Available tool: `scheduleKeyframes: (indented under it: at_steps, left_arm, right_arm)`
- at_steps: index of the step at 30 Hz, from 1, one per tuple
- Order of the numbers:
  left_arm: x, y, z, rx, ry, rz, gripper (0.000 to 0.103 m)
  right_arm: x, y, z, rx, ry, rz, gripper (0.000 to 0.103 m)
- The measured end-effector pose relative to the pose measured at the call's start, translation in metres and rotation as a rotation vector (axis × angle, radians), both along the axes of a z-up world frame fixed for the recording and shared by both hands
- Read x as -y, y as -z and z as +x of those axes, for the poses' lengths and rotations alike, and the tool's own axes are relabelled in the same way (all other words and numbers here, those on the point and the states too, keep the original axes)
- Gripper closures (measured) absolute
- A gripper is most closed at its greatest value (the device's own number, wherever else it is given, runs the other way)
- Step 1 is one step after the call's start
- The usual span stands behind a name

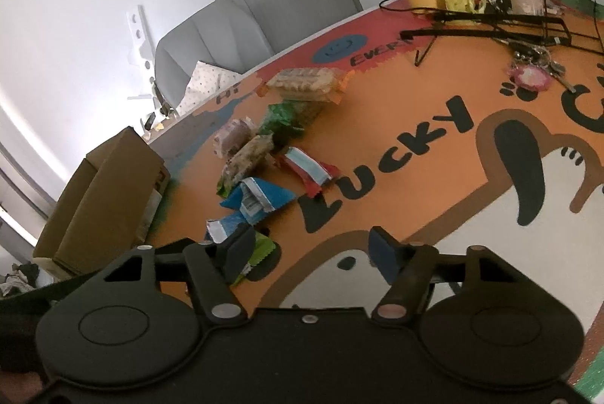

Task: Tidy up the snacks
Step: 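Grasp the red snack bar with the left tool while the right tool grasps the blue wrapper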

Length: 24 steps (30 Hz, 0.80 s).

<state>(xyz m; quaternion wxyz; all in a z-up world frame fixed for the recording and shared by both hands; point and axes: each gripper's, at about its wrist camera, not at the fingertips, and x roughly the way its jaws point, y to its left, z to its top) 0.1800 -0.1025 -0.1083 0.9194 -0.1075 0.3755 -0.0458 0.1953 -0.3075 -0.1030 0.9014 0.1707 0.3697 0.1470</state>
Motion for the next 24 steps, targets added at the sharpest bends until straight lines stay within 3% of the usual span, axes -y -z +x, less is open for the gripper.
scheduleKeyframes:
  at_steps: [2, 12, 16, 24]
  left_arm:
    - [0.003, 0.005, 0.002, -0.015, 0.012, 0.002, 0.047]
    - [-0.005, 0.018, 0.005, -0.053, -0.007, 0.045, 0.06]
    - [-0.012, 0.018, 0.005, -0.055, -0.01, 0.044, 0.083]
    - [-0.027, 0.016, 0.004, -0.044, -0.041, 0.025, 0.086]
  right_arm:
    - [0.001, 0.002, 0.001, -0.002, -0.003, 0.002, 0.039]
    - [-0.015, 0.005, 0.009, -0.008, -0.056, 0.018, 0.043]
    - [-0.029, 0.006, 0.014, -0.008, -0.084, 0.017, 0.043]
    - [-0.056, 0.008, 0.024, -0.005, -0.125, -0.004, 0.042]
